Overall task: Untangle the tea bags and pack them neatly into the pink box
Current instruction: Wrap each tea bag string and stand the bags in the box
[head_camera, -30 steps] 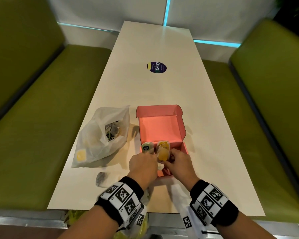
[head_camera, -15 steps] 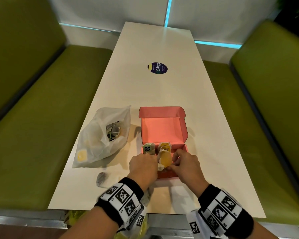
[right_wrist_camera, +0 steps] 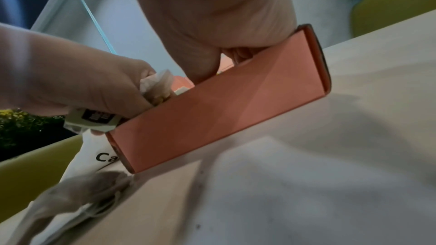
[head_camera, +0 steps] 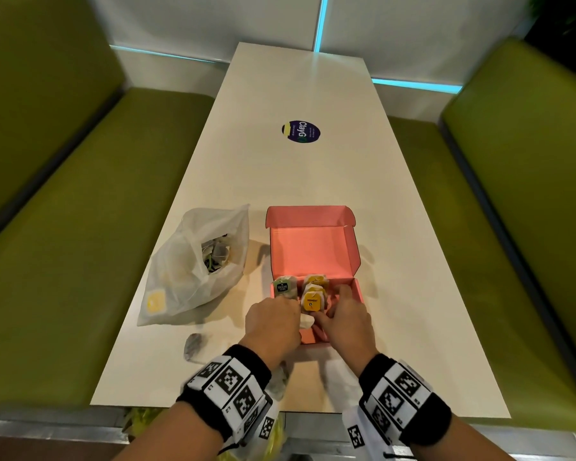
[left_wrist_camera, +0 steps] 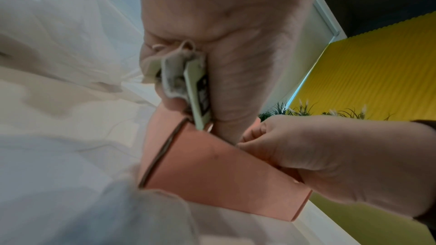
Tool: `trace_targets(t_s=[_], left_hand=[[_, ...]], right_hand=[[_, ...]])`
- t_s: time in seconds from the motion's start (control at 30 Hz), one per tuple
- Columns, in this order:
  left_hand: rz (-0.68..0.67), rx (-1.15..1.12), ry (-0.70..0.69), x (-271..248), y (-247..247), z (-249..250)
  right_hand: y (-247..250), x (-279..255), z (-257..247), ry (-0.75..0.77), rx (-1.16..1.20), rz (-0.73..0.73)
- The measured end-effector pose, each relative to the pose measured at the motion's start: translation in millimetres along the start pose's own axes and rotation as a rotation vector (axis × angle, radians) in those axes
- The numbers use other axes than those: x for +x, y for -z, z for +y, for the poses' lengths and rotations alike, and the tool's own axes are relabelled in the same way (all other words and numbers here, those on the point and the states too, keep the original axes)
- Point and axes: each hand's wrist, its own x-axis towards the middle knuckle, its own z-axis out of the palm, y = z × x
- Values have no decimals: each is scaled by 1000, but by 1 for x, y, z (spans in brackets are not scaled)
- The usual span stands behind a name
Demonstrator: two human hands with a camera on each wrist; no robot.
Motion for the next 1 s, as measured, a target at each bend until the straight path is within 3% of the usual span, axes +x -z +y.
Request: trace_targets(t_s=[0.47,0.63,0.8,1.0], left_hand=[[28,-20,7,0,-4,-3],[144,-170,50,-8,0,-16],[234,-384,133,-24,6,-45],[307,-508,201,-34,3,-62]], right_hand=[[6,2,-2,118,-6,-69],[25,-6,-5,159,-64,-58],[36,-34,-2,471,-10,-15],[23,-54,-1,741,-113,-376]])
